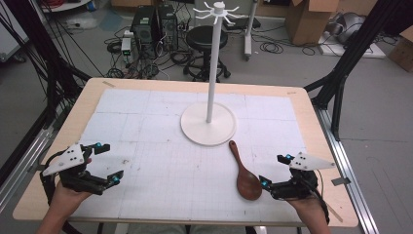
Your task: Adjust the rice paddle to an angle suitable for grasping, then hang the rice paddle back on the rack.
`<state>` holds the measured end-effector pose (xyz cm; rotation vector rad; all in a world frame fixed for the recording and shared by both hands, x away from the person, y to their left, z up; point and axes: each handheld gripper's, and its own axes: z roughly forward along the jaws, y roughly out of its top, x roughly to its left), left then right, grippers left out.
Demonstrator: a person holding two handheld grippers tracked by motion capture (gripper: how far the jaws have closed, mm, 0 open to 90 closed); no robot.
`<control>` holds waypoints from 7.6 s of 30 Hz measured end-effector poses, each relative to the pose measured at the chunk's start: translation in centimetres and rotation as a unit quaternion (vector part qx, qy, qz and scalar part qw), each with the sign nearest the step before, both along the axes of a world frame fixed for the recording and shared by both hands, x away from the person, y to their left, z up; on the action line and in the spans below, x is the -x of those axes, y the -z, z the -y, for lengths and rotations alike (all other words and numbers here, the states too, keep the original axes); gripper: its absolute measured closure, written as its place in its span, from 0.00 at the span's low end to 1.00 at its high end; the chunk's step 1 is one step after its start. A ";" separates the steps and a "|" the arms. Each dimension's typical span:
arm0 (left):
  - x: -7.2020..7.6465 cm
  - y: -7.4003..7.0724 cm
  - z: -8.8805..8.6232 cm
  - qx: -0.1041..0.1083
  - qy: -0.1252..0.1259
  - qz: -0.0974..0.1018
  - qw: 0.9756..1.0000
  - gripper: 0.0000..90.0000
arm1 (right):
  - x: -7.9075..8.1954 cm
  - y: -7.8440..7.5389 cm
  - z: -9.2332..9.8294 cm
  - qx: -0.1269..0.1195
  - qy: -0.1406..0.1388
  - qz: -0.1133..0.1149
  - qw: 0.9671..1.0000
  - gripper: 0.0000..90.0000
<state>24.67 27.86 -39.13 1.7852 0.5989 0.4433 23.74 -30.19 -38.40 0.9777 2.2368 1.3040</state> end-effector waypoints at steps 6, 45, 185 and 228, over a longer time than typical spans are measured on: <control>0.0 0.0 0.0 -0.001 0.001 0.000 1.000 0.02 | -0.5 0.1 -0.6 0.006 -0.003 -0.007 1.000 0.04; -0.1 0.1 0.0 -0.004 0.000 0.001 1.000 0.02 | -3.8 0.1 -5.1 0.039 -0.008 -0.042 0.998 0.04; 0.3 0.7 1.3 -0.031 0.019 -0.009 0.999 0.02 | -14.0 2.1 -11.9 0.226 0.096 -0.381 0.891 0.67; 0.3 0.8 1.5 -0.035 0.023 -0.012 0.999 0.02 | -14.1 2.6 -12.3 0.249 0.115 -0.372 0.887 0.81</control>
